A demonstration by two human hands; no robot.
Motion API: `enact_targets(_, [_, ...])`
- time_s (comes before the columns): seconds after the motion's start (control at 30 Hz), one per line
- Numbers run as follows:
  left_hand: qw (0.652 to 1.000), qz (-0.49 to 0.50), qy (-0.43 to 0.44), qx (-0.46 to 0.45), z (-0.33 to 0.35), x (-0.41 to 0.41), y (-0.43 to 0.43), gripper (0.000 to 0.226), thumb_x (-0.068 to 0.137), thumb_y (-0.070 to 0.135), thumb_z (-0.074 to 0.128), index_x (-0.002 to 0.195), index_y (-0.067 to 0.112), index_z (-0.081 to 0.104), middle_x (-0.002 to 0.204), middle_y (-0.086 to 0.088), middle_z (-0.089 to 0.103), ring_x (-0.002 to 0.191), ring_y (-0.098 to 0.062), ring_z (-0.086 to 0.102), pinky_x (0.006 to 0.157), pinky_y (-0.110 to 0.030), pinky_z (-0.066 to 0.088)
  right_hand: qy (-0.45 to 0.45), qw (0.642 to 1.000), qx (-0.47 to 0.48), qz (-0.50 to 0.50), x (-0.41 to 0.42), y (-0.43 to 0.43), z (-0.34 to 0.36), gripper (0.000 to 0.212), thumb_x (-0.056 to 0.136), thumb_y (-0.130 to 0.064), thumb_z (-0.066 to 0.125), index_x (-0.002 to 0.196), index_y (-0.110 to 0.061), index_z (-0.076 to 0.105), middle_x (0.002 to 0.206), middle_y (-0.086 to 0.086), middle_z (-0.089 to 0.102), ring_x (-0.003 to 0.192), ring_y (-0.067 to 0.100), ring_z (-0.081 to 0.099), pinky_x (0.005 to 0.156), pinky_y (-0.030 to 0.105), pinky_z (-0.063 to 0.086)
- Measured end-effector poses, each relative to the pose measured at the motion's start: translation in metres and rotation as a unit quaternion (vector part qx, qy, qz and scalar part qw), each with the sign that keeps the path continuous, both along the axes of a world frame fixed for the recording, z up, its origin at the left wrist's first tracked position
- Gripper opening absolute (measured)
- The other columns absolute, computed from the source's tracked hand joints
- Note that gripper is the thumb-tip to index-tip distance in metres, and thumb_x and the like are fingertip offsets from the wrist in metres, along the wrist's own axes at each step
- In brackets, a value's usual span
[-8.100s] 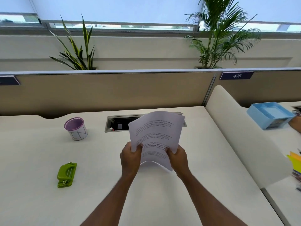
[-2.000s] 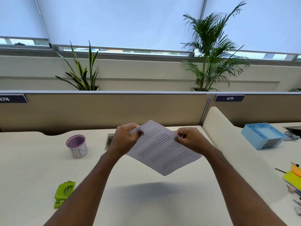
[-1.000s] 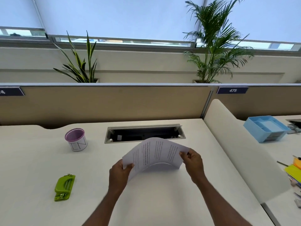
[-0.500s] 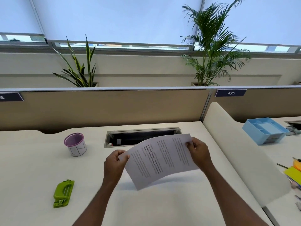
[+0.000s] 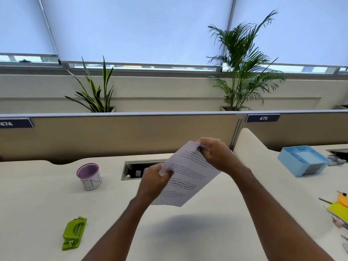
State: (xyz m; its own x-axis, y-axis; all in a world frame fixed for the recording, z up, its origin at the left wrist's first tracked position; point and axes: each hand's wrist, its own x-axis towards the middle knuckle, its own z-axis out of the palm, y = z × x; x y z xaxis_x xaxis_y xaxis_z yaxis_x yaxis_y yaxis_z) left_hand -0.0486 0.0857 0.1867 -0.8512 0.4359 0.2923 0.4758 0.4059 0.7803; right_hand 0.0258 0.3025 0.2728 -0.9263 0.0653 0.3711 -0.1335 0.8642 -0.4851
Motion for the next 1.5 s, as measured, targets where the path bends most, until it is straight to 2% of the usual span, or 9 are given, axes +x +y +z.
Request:
enact_targets(0.2, [0.997,0.001,-0.038,0.071,0.005,-0.006,-0.006,0.025,0.086,0.035,0.064,0.066,0.02,0.067,0.06,0.006,0.069,0.053,-0.005,0.059,0.045,-0.016,0.038,-0.043,0.996,-0.06,-0.053,0.011,0.025,-0.005,0.014,0.087,-0.023,0.063,0.079,-0.014,0.069,0.075,0.004,0.07,0.073,0.025,0.065,0.067,0.046,0.055])
enact_targets(0.43, [0.983,0.006,-0.08,0.164,0.006,-0.009,-0.02,0.025,0.083,0.041,0.063,0.075,0.02,0.073,0.073,0.003,0.075,0.061,-0.014,0.068,0.046,-0.022,0.048,-0.069,0.979,-0.176,-0.07,0.023,0.064,-0.02,0.024,0.085,-0.025,0.071,0.085,-0.001,0.069,0.077,0.002,0.074,0.071,0.027,0.066,0.06,0.024,0.05])
enact_targets(0.53, [0.965,0.026,-0.135,0.223,-0.001,-0.008,-0.015,0.014,0.087,0.03,0.067,0.079,0.02,0.073,0.077,-0.001,0.076,0.065,-0.02,0.07,0.049,-0.024,0.052,-0.008,0.936,-0.351,-0.011,0.021,0.053,-0.031,0.011,0.086,-0.015,0.071,0.094,-0.009,0.071,0.089,-0.001,0.078,0.08,0.014,0.073,0.063,0.017,0.055])
enact_targets(0.67, [0.937,0.016,-0.213,0.277,-0.013,0.0,-0.008,0.007,0.084,0.029,0.07,0.08,0.024,0.073,0.083,-0.004,0.076,0.07,-0.021,0.07,0.058,-0.032,0.055,0.032,0.863,-0.503,0.039,0.015,0.027,-0.056,0.023,0.079,-0.008,0.072,0.102,-0.009,0.072,0.1,0.005,0.078,0.087,0.019,0.073,0.071,0.026,0.058])
enact_targets(0.93, [0.931,0.071,-0.273,0.232,-0.071,0.015,-0.014,0.018,0.076,0.044,0.068,0.085,0.03,0.073,0.082,0.0,0.076,0.076,-0.026,0.071,0.058,-0.033,0.057,0.02,0.893,-0.446,-0.06,0.015,-0.011,-0.119,0.014,0.076,-0.025,0.073,0.09,-0.026,0.074,0.098,0.004,0.074,0.081,0.018,0.072,0.062,0.024,0.057])
enact_targets(1.1, [0.937,0.103,-0.283,0.177,-0.099,0.017,-0.023,0.02,0.084,0.03,0.071,0.096,0.014,0.074,0.089,-0.002,0.076,0.085,-0.029,0.069,0.065,-0.036,0.055,-0.043,0.917,-0.388,-0.079,0.025,-0.018,-0.149,0.013,0.085,-0.024,0.072,0.095,-0.015,0.073,0.09,-0.002,0.077,0.084,0.02,0.072,0.066,0.028,0.057])
enact_targets(1.3, [0.943,0.086,-0.266,0.18,-0.091,0.011,-0.021,0.007,0.08,0.037,0.071,0.082,0.031,0.073,0.084,0.003,0.076,0.077,-0.024,0.07,0.063,-0.038,0.055,-0.026,0.931,-0.355,-0.078,0.023,-0.017,-0.14,0.01,0.083,-0.033,0.064,0.089,-0.041,0.066,0.087,-0.015,0.073,0.077,0.004,0.07,0.06,0.018,0.057])
enact_targets(1.4, [0.942,0.079,-0.282,0.164,-0.094,0.014,-0.019,0.019,0.079,0.039,0.071,0.09,0.024,0.073,0.089,-0.001,0.076,0.08,-0.025,0.071,0.067,-0.04,0.059,-0.064,0.933,-0.342,-0.087,0.024,-0.015,-0.151,0.006,0.087,-0.028,0.066,0.091,-0.03,0.07,0.09,-0.006,0.075,0.079,0.01,0.071,0.061,0.021,0.056])
enact_targets(1.5, [0.944,0.087,-0.28,0.153,-0.101,0.017,-0.019,0.015,0.084,0.032,0.07,0.093,0.02,0.073,0.09,-0.002,0.076,0.081,-0.025,0.072,0.07,-0.044,0.061,-0.1,0.944,-0.299,-0.102,0.03,-0.012,-0.169,0.015,0.091,-0.017,0.064,0.091,-0.004,0.07,0.093,0.012,0.076,0.087,0.034,0.07,0.07,0.046,0.056])
